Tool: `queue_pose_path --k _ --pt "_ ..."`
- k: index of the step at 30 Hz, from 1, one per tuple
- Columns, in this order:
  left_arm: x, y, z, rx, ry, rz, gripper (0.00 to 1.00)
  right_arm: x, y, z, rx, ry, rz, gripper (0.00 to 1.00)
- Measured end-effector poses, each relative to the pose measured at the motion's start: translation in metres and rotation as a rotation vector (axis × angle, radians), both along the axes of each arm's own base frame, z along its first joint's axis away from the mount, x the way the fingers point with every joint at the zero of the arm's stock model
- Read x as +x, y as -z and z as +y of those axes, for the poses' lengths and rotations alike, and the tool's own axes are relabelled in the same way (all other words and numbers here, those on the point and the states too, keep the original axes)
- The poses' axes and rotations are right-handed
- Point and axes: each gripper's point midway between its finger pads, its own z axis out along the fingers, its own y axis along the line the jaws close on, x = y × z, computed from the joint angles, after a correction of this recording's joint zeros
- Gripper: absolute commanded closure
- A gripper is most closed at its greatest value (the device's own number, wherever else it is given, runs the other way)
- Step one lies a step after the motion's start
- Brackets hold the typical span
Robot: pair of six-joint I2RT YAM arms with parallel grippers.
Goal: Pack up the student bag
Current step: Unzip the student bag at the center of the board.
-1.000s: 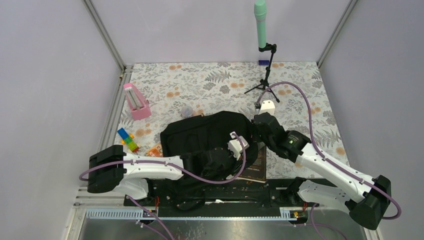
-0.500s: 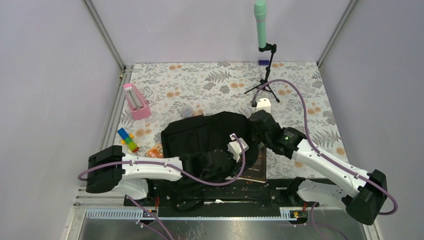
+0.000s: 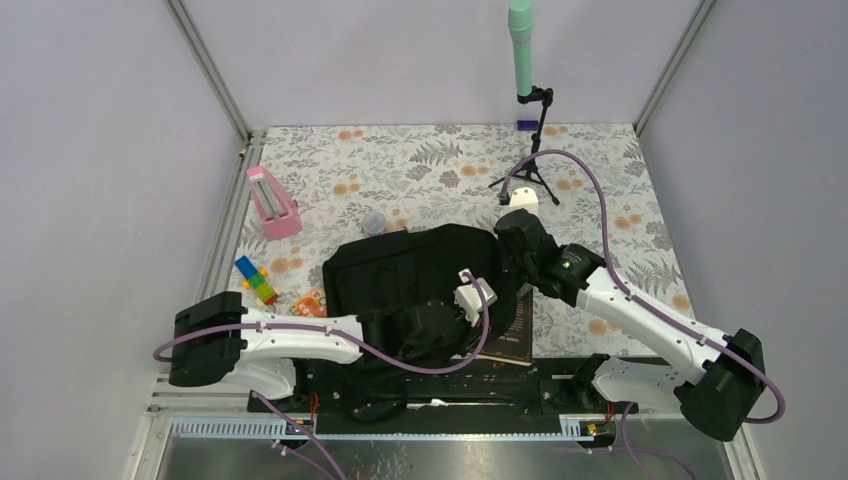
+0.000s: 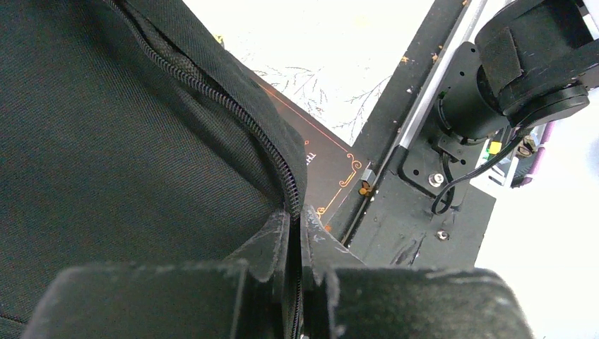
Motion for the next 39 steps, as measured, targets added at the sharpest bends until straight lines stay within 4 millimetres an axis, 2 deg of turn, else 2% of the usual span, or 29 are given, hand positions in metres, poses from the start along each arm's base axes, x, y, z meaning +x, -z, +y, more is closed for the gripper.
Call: queue_pose_path --k 13,23,30,39 --pt "0.0 -0.003 0.002 -0.004 -0.004 -0.005 1.0 0.014 -0.002 0.002 -0.005 0.001 -0.003 1.0" --pt "-0.008 0.0 0.002 0.01 0.017 0.0 1.0 0.034 -0.014 0.006 -0.012 0.002 -0.036 1.0" --pt "-0.011 0.001 0.003 0.014 0.027 0.003 1.0 0.043 -0.011 0.01 -0.026 -0.003 -0.028 1.0" --pt "-0.013 0.002 0.003 0.021 0.035 0.006 1.0 0.053 -0.004 0.023 -0.025 -0.068 -0.007 1.0"
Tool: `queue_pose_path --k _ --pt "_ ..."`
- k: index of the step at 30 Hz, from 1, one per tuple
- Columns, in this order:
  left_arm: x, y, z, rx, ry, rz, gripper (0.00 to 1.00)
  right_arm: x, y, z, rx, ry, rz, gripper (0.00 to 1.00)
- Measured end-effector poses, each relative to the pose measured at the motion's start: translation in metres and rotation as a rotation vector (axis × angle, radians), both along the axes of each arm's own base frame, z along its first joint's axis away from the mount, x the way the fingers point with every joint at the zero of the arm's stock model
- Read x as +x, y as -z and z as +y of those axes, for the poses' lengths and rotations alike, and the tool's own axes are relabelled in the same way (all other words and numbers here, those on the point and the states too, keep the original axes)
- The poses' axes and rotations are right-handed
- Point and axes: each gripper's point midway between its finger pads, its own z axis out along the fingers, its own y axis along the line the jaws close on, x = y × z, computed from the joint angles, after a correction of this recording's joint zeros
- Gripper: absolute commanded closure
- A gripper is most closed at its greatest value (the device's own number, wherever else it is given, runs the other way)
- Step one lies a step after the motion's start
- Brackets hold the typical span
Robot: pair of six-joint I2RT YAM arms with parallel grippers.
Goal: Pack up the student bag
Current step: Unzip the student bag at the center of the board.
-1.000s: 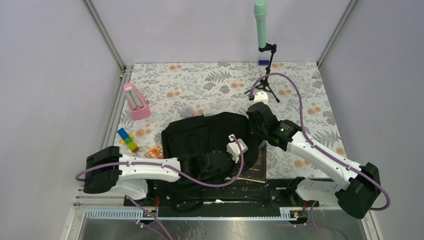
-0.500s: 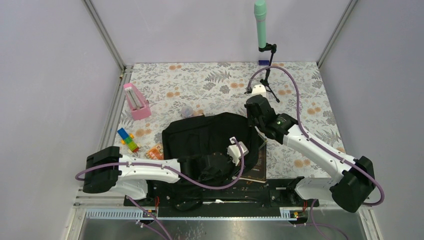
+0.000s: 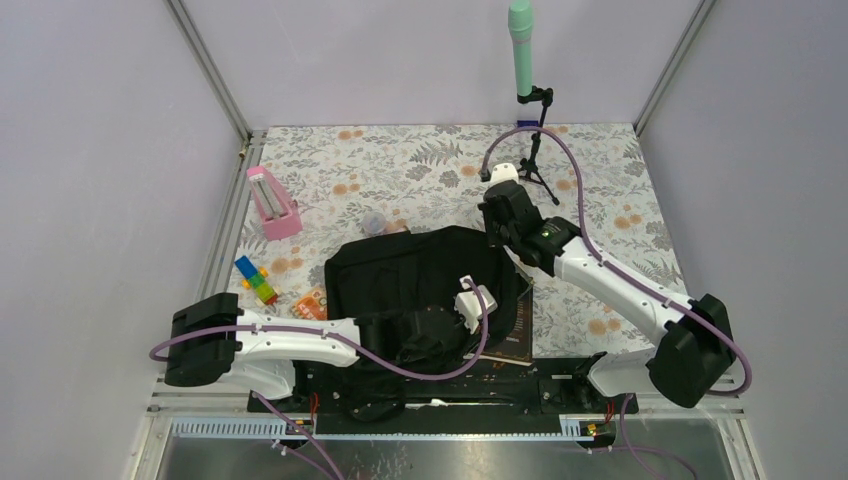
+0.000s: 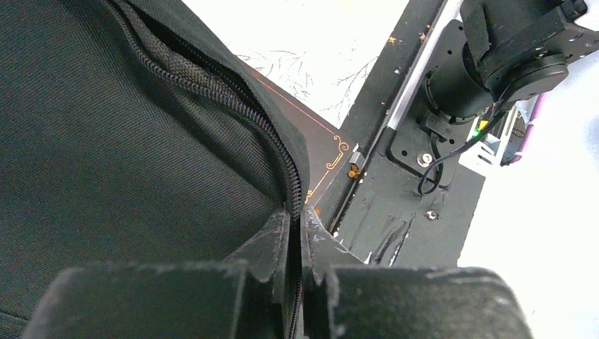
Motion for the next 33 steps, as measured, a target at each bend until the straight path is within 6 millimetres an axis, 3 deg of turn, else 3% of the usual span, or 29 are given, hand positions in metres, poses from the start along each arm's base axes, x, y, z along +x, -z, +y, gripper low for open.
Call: queue_pose_path --k 22,33 --pt "-0.005 0.004 0.002 0.002 0.021 0.004 1.0 0.038 0.027 0.068 0.015 -0.204 0.111 1.0" --pt "-0.01 0.008 0.0 0.009 0.059 0.011 1.0 0.035 0.044 0.097 0.074 -0.309 0.198 1.0"
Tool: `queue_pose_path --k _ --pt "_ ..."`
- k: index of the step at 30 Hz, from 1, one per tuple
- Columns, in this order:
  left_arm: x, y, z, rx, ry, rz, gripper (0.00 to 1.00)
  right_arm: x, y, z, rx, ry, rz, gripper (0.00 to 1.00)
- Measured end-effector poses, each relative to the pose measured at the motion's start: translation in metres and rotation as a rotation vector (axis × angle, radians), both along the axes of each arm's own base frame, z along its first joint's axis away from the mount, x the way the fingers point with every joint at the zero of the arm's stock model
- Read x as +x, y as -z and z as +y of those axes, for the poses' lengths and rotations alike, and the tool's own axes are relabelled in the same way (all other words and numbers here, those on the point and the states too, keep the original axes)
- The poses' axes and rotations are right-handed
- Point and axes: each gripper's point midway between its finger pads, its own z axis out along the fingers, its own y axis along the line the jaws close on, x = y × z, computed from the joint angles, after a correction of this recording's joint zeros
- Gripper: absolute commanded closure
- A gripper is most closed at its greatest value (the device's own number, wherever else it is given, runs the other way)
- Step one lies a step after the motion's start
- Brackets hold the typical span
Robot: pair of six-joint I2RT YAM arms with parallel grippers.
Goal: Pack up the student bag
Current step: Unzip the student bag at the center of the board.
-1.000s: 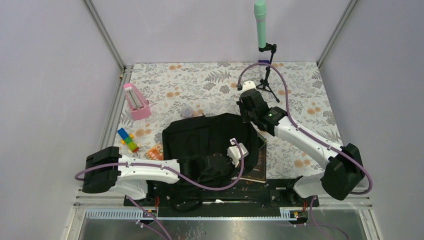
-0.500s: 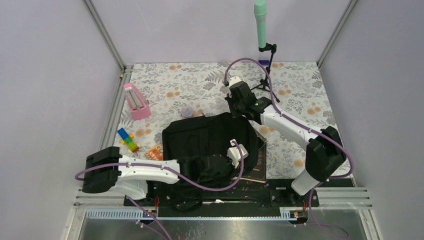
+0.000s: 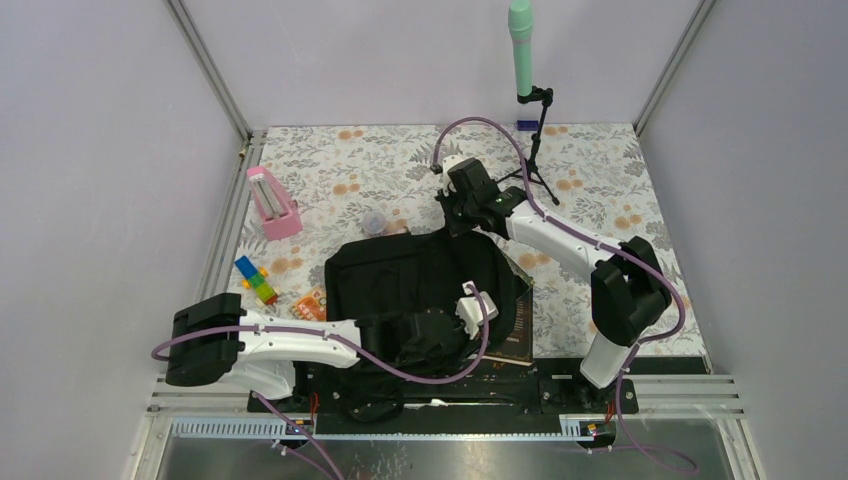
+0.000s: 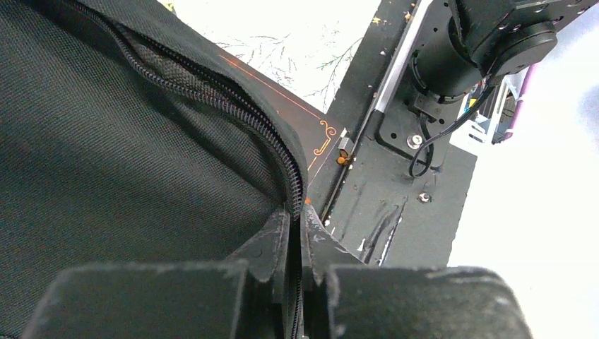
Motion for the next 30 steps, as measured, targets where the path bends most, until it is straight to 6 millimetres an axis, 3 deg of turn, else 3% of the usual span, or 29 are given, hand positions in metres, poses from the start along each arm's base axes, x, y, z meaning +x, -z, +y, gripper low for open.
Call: queue_pose_path --k 14,30 --pt "-0.006 0.004 -0.005 0.009 0.043 0.002 1.0 -0.004 0.0 0.033 0.056 -0.098 0.02 1.0" --pt "-0.009 0.004 -0.006 0.008 0.067 0.001 1.0 -0.001 0.026 0.061 0.015 -0.155 0.04 1.0"
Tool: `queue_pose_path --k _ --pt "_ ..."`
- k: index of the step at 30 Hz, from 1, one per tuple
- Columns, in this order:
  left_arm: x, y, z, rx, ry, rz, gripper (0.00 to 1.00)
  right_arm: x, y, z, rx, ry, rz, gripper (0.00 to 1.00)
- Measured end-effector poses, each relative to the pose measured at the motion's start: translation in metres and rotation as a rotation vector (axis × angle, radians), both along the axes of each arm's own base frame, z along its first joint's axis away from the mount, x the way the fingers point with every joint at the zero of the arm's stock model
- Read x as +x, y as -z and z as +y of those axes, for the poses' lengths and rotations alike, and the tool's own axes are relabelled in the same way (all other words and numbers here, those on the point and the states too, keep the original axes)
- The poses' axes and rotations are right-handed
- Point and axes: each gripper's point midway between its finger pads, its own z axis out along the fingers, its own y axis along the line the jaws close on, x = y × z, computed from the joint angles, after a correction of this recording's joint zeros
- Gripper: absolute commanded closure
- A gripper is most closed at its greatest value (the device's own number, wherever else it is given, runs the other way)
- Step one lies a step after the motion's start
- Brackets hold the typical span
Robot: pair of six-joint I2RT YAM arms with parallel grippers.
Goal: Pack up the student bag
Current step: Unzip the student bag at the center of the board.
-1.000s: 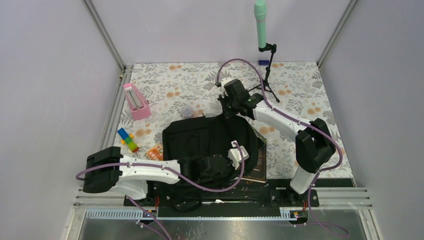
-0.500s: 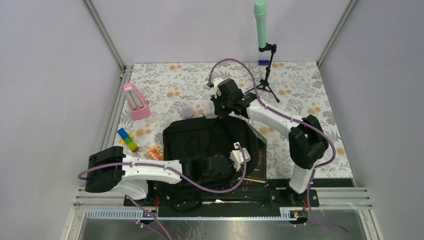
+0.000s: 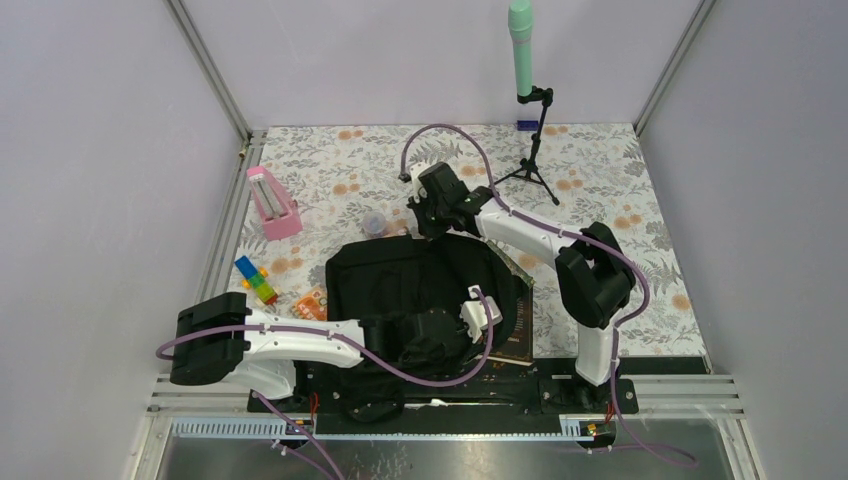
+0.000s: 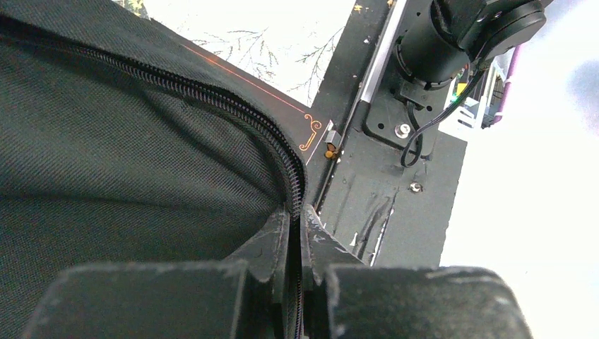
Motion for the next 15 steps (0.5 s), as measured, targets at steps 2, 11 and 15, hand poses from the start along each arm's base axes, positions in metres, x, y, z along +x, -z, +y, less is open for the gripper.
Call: queue_pose_path --k 2,11,15 --pt "0.0 0.0 0.0 0.001 0.003 -0.004 1.0 -0.001 0.002 0.005 -0.008 -0.013 -0.003 1.0" --pt "0.001 0.0 0.0 0.002 0.005 -0.012 1.0 0.002 0.015 0.008 -0.07 0.0 -0.027 1.0" --pt "0.004 -0.002 0.0 0.005 -0.014 -0.015 0.83 0.005 0.014 0.006 -0.078 0.015 -0.04 0.84"
